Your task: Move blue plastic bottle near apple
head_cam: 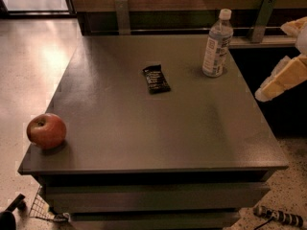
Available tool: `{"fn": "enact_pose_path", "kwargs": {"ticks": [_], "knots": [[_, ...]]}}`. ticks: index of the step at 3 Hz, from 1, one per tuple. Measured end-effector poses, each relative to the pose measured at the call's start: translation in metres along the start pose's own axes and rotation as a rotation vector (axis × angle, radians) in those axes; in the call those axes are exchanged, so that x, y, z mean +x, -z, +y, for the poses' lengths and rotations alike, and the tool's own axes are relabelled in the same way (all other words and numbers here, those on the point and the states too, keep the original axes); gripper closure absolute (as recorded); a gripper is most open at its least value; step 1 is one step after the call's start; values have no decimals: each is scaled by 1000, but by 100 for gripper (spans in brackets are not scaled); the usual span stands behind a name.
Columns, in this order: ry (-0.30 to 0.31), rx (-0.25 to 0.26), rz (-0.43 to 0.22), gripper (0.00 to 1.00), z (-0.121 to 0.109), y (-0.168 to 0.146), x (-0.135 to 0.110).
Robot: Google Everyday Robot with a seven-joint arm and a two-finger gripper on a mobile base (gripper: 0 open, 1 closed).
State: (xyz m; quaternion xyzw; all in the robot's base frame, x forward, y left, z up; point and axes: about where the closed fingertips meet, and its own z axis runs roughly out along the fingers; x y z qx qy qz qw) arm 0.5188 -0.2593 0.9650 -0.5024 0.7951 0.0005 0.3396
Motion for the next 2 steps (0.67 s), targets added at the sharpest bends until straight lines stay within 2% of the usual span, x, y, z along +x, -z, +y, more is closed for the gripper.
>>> {"fn": "enact_pose_path", "kwargs": {"ticks": [2], "knots": [[-153, 160, -433, 0, -71, -35, -17]]}}
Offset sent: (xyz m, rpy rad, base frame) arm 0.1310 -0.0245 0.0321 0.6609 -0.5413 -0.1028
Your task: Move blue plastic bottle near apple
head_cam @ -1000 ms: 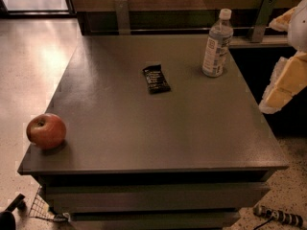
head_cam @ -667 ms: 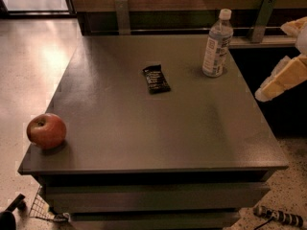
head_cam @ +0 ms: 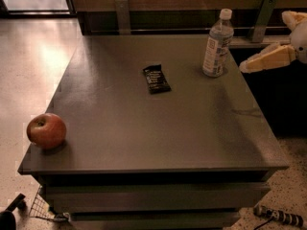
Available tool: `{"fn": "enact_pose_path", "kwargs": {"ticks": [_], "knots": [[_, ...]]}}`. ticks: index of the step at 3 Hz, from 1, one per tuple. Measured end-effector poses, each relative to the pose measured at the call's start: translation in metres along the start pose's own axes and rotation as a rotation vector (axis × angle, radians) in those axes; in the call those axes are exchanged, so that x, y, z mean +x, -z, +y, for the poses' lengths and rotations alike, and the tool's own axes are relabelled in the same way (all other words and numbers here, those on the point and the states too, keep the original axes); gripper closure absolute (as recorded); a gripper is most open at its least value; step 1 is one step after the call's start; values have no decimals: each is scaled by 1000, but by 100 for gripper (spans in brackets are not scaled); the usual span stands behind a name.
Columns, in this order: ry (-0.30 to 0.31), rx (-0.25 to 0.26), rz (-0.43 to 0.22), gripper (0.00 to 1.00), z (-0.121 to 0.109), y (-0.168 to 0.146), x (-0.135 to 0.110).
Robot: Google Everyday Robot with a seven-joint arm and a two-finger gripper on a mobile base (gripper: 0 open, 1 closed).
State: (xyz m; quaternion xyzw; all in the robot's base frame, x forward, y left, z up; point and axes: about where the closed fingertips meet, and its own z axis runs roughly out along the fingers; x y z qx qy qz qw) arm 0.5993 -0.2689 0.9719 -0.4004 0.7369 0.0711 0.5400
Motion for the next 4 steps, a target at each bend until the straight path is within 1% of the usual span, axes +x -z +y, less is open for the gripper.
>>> {"fn": "enact_pose_path", "kwargs": {"ticks": [1, 2, 3, 4], "knots": [[-27, 37, -103, 0, -10, -15, -15], [-29, 35, -103, 0, -9, -16, -16], [-74, 27, -131, 0, -12, -40, -10], [-138, -1, -173, 0, -14, -71, -6]]}}
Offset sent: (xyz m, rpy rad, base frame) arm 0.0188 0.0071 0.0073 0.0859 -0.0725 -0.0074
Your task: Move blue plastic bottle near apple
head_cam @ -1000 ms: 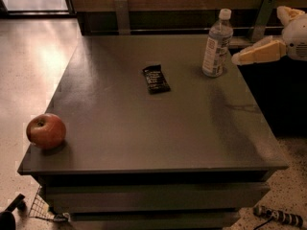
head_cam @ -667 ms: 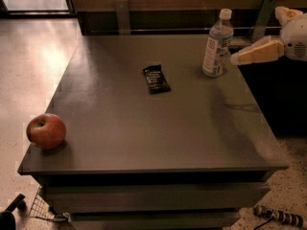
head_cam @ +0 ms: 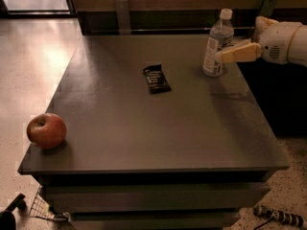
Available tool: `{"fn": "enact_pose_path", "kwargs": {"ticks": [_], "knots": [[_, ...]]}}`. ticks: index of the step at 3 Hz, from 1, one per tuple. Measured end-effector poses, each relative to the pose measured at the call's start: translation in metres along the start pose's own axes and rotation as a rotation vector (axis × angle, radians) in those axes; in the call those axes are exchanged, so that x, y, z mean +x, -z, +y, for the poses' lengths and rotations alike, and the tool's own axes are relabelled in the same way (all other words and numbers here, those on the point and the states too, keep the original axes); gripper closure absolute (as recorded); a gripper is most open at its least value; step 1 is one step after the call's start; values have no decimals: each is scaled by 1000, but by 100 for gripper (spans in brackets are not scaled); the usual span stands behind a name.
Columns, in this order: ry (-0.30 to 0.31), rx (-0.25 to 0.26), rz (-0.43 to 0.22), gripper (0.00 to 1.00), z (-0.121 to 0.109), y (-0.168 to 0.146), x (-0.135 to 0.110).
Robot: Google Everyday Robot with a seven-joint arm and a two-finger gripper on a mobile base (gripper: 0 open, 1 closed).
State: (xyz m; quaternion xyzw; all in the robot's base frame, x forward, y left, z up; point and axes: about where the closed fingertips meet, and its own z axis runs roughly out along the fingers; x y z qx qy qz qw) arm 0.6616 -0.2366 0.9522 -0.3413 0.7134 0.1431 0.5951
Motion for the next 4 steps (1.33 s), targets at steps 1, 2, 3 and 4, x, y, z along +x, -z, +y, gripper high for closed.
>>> {"fn": "enact_pose_path", "kwargs": {"ticks": [1, 2, 3, 4], "knots": [[-97, -28, -45, 0, -2, -31, 16], [-150, -44, -68, 0, -2, -45, 27], [-198, -58, -104, 0, -1, -55, 44], [-206, -65, -111, 12, 1, -59, 46]]}}
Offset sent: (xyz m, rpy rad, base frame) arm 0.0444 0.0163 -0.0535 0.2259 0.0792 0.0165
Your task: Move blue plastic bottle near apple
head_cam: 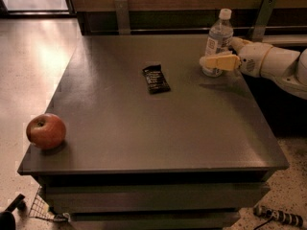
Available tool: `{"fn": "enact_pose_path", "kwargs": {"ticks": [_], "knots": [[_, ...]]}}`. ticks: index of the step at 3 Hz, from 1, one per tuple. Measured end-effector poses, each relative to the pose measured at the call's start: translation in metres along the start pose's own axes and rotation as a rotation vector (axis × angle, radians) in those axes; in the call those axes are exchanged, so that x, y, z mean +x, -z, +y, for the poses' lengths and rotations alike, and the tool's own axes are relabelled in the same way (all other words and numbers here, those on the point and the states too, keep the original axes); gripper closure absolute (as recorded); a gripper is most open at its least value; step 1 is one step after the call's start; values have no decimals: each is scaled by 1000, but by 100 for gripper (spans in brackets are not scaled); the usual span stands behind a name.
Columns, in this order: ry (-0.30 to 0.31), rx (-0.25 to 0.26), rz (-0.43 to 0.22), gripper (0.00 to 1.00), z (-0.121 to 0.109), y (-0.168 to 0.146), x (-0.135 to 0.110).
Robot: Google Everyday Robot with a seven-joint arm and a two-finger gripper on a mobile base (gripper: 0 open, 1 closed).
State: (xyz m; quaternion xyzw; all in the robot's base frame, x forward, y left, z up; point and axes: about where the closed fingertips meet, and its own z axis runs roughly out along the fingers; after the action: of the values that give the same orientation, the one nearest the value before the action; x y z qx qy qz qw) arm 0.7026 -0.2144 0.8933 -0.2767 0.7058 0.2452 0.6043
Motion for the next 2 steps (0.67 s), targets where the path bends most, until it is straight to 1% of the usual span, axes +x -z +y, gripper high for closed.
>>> {"fn": "enact_pose_path", "kwargs": {"ticks": [2], "knots": [[0, -12, 0, 74, 5, -7, -1]]}}
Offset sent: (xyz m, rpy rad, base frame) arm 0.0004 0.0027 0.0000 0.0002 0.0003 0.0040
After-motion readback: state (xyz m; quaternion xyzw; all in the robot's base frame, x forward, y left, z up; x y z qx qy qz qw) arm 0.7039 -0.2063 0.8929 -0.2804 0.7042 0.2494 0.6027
